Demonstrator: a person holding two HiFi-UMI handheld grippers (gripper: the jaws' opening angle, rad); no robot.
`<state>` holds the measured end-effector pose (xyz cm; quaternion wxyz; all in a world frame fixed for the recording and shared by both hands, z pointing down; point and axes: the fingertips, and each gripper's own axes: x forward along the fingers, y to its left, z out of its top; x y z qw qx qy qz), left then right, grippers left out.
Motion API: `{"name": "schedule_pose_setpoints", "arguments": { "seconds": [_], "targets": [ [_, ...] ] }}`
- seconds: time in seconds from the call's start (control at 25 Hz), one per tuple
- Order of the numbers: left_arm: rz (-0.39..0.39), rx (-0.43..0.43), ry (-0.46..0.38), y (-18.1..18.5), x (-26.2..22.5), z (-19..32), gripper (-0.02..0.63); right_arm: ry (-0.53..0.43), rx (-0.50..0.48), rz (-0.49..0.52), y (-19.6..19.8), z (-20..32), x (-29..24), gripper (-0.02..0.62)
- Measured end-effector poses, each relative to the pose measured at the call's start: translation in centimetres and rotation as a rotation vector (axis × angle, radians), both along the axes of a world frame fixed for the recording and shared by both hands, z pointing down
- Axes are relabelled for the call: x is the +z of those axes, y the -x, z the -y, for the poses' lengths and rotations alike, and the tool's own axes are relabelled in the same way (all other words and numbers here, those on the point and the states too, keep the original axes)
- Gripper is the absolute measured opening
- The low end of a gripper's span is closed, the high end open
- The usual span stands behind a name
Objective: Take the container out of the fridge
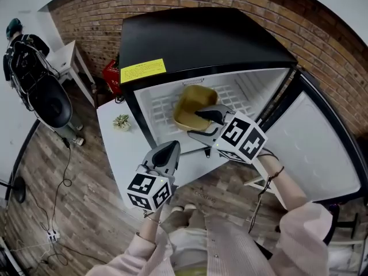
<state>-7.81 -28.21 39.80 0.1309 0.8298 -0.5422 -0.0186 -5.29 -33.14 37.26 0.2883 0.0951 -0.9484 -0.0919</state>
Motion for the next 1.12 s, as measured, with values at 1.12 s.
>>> {"name": "schedule_pose_setpoints", "arguments": {
  "seconds": [1.12],
  "targets": [
    [-0.018,0.066,0.012,0.5,0.3,0.6,-0.009,-0.173,-0.066,-0.339,0.0,-0.3,3.1,0.032]
  ]
}}
